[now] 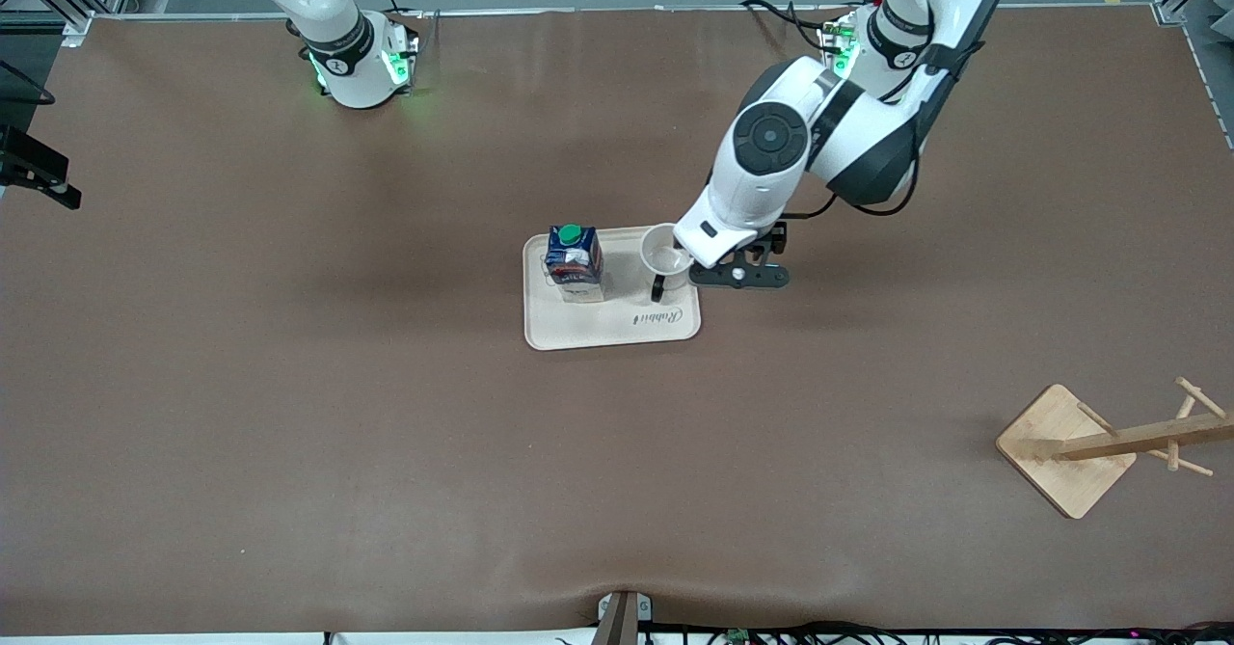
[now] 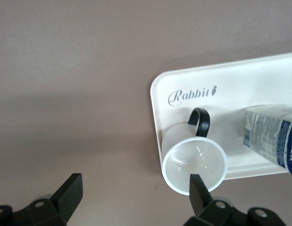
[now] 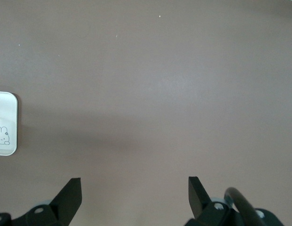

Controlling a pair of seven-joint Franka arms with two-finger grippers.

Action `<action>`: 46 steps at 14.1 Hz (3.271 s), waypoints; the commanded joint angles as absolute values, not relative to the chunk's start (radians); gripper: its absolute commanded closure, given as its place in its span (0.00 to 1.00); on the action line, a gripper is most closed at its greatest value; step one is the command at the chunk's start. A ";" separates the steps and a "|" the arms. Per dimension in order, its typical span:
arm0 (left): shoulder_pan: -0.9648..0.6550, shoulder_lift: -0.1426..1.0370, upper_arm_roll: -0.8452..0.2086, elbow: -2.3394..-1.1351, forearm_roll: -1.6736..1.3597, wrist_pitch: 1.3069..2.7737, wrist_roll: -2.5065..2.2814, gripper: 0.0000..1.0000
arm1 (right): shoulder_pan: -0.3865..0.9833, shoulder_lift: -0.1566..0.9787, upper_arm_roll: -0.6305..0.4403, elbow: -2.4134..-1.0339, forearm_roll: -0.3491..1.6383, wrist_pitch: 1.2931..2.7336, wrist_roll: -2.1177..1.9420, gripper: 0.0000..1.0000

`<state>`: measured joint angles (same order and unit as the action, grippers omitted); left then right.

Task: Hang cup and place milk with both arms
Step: 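Grasp the white mug rim with the left gripper, then lift the mug with the left gripper and carry it toward the wooden stand, then hold the mug by the stand while the right gripper reaches the milk carton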

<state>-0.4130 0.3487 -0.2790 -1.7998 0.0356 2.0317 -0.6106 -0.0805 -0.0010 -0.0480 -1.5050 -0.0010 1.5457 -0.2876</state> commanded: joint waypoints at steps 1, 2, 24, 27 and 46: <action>-0.446 0.399 -0.276 -1.805 0.028 2.080 -0.597 0.21 | -0.100 0.008 -0.034 -1.483 -0.002 1.529 -0.298 0.00; -0.452 0.416 -0.276 -1.807 0.029 2.085 -0.595 0.26 | -0.100 0.006 -0.034 -1.483 -0.002 1.529 -0.299 0.00; -0.277 0.364 -0.270 -1.531 0.060 1.809 -0.493 1.00 | -0.098 0.011 -0.034 -1.483 -0.002 1.529 -0.299 0.00; -0.142 0.281 -0.270 -1.525 0.057 1.698 -0.326 1.00 | -0.094 0.017 -0.034 -1.483 -0.002 1.529 -0.299 0.00; 0.321 0.222 -0.264 -1.539 0.138 1.749 0.271 1.00 | 0.028 0.110 -0.026 -1.588 0.150 1.401 -0.158 0.08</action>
